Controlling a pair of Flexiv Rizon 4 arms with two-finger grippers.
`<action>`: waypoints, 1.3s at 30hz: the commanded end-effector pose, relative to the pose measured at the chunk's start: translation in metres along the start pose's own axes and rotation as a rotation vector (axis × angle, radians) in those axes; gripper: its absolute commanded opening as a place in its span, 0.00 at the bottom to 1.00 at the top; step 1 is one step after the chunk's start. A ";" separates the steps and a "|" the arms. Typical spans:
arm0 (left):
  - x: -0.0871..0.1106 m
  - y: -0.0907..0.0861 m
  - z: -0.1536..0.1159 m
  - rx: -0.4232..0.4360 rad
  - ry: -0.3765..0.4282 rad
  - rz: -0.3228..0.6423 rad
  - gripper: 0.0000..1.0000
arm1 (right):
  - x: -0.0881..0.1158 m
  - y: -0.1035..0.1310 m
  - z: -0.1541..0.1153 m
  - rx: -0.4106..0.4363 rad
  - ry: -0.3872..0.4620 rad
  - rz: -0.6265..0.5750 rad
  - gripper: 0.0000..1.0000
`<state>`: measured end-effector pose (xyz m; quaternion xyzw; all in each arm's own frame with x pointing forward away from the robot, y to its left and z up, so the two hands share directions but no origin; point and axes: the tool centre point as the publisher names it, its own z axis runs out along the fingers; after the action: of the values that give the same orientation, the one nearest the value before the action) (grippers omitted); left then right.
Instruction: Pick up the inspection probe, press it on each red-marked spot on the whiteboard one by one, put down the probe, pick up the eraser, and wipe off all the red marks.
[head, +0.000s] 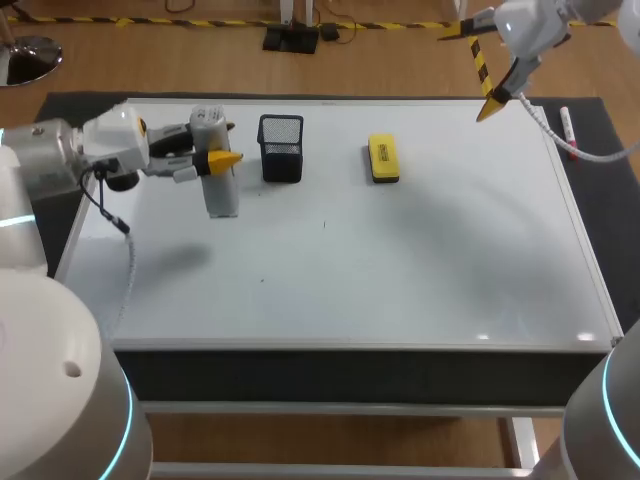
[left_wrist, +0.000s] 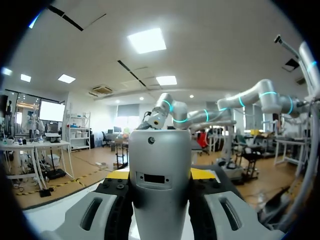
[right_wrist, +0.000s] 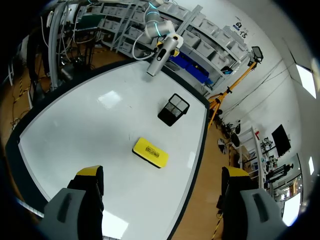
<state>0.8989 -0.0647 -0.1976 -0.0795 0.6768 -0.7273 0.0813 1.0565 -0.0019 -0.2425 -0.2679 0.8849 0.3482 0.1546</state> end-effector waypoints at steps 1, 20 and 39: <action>-0.022 -0.023 0.013 -0.027 0.041 0.013 0.00 | 0.000 0.000 -0.001 0.002 0.004 -0.002 1.00; -0.075 -0.064 0.088 0.008 0.208 0.042 0.00 | 0.000 0.000 -0.001 0.002 0.004 -0.002 1.00; -0.116 -0.038 0.117 0.031 0.211 -0.007 0.00 | 0.000 0.000 -0.001 0.002 0.004 -0.002 1.00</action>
<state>1.0271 -0.1458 -0.1470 -0.0264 0.6724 -0.7391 0.0309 1.0565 -0.0025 -0.2420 -0.2683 0.8848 0.3483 0.1543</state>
